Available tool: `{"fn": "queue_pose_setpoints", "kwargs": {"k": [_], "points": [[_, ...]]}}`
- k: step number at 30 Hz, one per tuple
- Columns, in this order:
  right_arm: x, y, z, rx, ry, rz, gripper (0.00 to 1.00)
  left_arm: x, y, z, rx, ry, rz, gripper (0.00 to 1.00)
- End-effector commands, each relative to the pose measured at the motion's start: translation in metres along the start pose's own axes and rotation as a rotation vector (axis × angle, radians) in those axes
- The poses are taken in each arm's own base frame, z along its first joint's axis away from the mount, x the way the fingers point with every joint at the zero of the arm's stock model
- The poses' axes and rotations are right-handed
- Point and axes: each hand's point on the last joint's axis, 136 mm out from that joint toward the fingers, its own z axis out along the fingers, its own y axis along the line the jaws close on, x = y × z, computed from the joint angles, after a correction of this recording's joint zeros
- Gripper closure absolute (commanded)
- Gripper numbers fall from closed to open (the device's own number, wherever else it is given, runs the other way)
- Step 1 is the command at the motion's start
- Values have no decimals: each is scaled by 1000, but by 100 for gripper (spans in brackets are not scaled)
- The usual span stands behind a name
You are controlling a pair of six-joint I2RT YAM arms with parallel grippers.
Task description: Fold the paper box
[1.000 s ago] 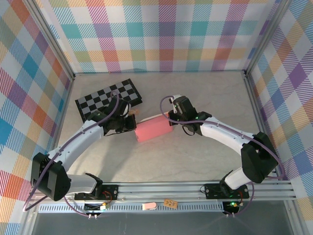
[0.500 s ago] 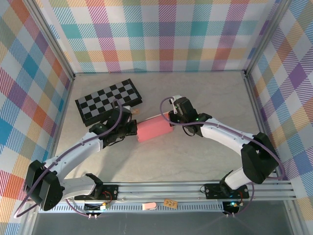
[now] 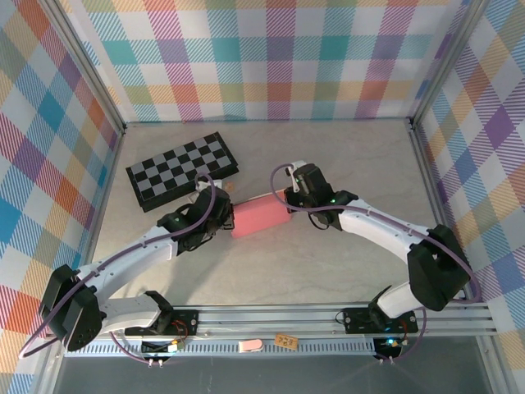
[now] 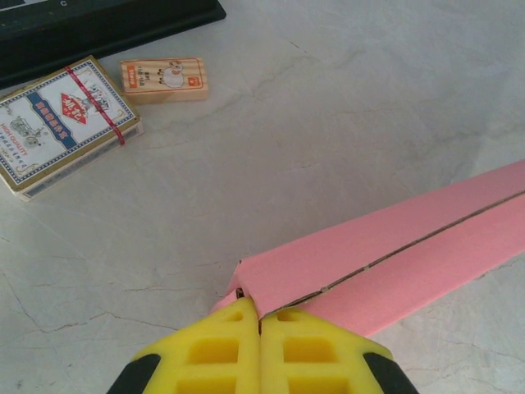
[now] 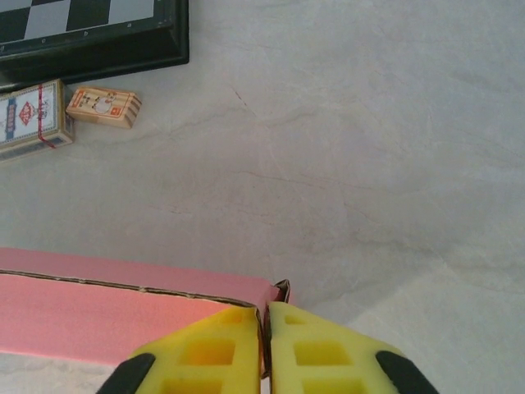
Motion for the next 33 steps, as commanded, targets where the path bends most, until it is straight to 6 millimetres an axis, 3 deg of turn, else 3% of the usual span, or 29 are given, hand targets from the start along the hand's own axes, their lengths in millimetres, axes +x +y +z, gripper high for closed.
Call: {"fn": "queue_pose_setpoints", "kwargs": {"k": [1, 9, 25, 29, 32, 33], "points": [[60, 1, -3, -22, 228, 52, 83, 103, 47, 12, -177, 361, 115, 99], [56, 10, -21, -65, 233, 194, 59, 100, 47, 11, -207, 355, 130, 99], [37, 24, -62, -162, 175, 395, 44, 97, 43, 10, -217, 345, 111, 99], [22, 12, -81, -91, 136, 552, 35, 96, 41, 9, -216, 342, 110, 100], [20, -2, -90, 38, 170, 820, 24, 97, 40, 9, -215, 342, 109, 99], [17, 1, -89, 26, 194, 928, 21, 97, 40, 9, -215, 342, 109, 99]]}}
